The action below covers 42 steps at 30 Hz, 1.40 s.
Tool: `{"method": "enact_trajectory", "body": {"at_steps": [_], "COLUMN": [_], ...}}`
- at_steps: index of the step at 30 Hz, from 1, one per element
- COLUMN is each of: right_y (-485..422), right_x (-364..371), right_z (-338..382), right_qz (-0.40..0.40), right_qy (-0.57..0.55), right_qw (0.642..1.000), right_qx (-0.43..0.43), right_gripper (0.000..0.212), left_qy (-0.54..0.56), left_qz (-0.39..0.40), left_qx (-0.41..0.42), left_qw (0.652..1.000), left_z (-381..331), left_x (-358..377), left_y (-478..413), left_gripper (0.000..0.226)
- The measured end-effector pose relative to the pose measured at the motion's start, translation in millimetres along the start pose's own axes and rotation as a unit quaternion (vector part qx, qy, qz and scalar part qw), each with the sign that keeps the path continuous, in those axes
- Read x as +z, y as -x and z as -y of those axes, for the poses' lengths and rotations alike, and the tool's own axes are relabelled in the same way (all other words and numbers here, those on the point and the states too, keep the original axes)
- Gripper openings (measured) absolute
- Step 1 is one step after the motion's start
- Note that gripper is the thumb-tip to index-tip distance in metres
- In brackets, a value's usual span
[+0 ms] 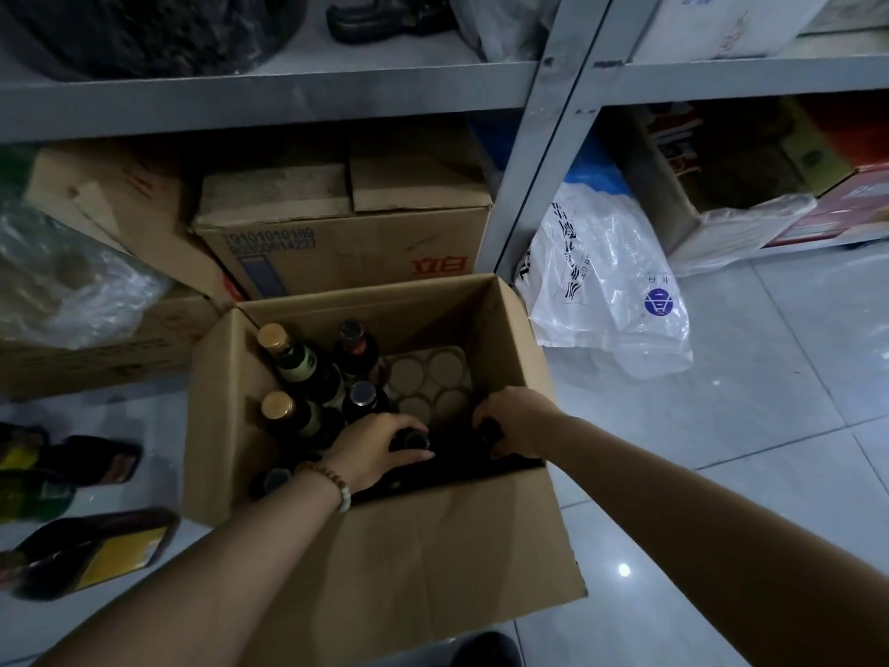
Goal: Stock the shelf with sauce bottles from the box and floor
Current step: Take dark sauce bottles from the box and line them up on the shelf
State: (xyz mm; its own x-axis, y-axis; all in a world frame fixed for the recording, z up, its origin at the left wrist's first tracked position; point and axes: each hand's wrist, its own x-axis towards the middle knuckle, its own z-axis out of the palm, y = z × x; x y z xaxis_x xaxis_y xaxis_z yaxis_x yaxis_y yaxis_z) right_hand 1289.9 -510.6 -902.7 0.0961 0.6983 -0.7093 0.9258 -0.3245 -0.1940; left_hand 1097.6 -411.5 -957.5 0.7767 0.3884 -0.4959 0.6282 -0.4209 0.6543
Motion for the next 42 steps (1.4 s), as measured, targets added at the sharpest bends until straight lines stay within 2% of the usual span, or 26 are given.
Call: {"method": "enact_trajectory", "body": {"at_steps": [2,5,12,17,22,28,33,38,42], "right_y": [-4.2,-10.3,-26.3,-9.6,38.1,153.9,285.7,425.7,523.5], "right_x": [-3.3,-8.5,-3.5,1.7,-35.0,-149.1,-280.8,-415.0,-509.1], "right_z": [-0.7,0.1,10.9,8.3,4.7,22.0,46.5,83.2,123.6], "right_qz": [-0.005,-0.056,-0.133,-0.139,-0.191,-0.231,-0.297,-0.375,-0.443], "right_qy": [-0.022,-0.117,-0.163,-0.147,-0.159,-0.161,-0.196,-0.19,-0.198], "right_qw": [1.0,0.991,0.971,0.973,0.966,0.959,0.934,0.902,0.863], "right_qx": [0.007,0.045,0.116,0.108,0.072,0.02,-0.027,-0.096,-0.142], "right_gripper": [0.045,0.035,0.039,0.038,0.031,0.028,0.028,0.028,0.029], "left_qy": [0.051,0.125,0.13,0.195,0.189,0.224,0.25,0.168,0.101], "left_qz": [0.005,0.009,-0.086,-0.113,-0.123,-0.151,-0.16,-0.207,-0.28], "left_qx": [-0.014,-0.047,-0.023,-0.024,0.01,0.041,0.092,0.176,0.229], "left_qw": [0.999,0.991,0.988,0.974,0.974,0.962,0.951,0.948,0.927], "left_z": [-0.8,-2.9,-4.2,-6.4,-34.9,-133.4,-248.1,-361.8,-443.7], "left_x": [-2.8,-8.5,-1.9,1.0,-32.7,-135.9,-256.9,-388.4,-482.6], "left_y": [-4.6,-12.5,-20.4,-7.5,19.3,87.9,164.1,254.4,334.5], "left_gripper": [0.029,0.017,0.021,0.019,0.016,0.016,0.021,0.032,0.025]}}
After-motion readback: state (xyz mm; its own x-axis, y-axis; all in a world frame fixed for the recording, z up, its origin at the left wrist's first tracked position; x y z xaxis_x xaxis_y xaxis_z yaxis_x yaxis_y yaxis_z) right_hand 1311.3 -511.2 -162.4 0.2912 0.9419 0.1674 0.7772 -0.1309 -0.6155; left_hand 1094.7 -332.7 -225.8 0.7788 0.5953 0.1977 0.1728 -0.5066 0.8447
